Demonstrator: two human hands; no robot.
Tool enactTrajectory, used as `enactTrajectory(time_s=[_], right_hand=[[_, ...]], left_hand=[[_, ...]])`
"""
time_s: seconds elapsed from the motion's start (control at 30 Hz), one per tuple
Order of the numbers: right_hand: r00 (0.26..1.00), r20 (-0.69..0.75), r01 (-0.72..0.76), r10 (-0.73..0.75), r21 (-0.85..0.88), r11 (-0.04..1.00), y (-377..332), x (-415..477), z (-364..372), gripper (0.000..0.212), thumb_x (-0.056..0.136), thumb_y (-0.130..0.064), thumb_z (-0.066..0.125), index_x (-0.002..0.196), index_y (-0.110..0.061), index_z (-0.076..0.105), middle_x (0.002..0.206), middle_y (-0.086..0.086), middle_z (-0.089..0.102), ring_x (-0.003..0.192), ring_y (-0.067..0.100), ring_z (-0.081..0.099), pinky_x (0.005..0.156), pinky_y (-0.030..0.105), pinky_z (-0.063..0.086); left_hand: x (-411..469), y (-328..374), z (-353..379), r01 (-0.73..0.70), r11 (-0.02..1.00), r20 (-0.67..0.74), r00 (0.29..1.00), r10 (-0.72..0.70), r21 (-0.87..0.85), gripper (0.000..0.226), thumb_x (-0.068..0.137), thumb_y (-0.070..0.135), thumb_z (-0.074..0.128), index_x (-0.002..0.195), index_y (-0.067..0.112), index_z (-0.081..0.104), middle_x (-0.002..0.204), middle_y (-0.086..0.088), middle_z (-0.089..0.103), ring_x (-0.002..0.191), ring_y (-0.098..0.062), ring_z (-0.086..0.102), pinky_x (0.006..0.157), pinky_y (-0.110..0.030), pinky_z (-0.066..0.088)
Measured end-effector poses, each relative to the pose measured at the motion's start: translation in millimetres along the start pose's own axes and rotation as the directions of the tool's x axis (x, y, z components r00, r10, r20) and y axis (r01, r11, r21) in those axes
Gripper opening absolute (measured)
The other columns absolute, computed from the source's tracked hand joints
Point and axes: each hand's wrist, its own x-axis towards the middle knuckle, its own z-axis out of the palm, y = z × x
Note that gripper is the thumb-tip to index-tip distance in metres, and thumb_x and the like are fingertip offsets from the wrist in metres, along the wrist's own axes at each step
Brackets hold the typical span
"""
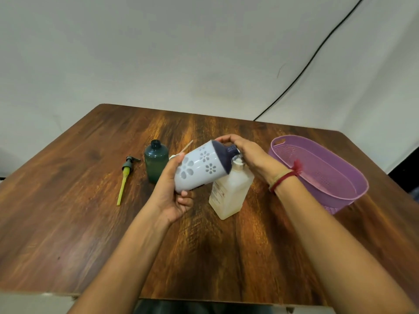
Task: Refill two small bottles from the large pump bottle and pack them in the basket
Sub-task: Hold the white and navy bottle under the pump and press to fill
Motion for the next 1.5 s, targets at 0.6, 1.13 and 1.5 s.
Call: enactTrajectory(time_s=[0.6, 1.13, 1.5], right_hand=[[0.999, 0.027, 0.032, -0.029, -0.089, 0.996, -5, 0, -7, 0.031, 0.098, -0.012, 0.034, 0.113, -0.006, 0.060, 0.104, 0.003, 0.058, 0.095, 0.016, 0.054, 0.078, 0.024, 0.046], [0.998, 0.029, -0.052, 0.054, -0.074, 0.996, -11, -6, -7, 0.028, 0.099, -0.018, 0.035, 0.102, -0.009, 0.061, 0.089, 0.001, 0.058, 0.076, 0.010, 0.054, 0.054, 0.013, 0.048], [0.999, -0.030, -0.036, 0.033, -0.119, 0.992, -11, -1, -3, 0.031, 0.098, -0.010, 0.032, 0.107, -0.006, 0.061, 0.089, -0.002, 0.057, 0.081, 0.010, 0.053, 0.063, 0.018, 0.042]], left_hand=[[-6, 7, 7, -0.057, 0.997, 0.003, 0.998, 0.057, 0.045, 0.038, 0.079, 0.053, 0.062, 0.088, 0.017, 0.061, 0.072, -0.005, 0.059, 0.032, -0.003, 0.038, 0.030, -0.008, 0.029], [-3, 6, 6, -0.050, 0.998, -0.004, 0.999, 0.050, 0.041, 0.037, 0.079, 0.053, 0.062, 0.085, 0.016, 0.063, 0.070, -0.005, 0.061, 0.033, -0.003, 0.037, 0.031, -0.008, 0.029], [2, 6, 3, -0.032, 0.999, -0.003, 0.999, 0.032, 0.012, 0.038, 0.077, 0.054, 0.064, 0.086, 0.017, 0.061, 0.074, -0.005, 0.060, 0.032, -0.003, 0.036, 0.030, -0.009, 0.029]])
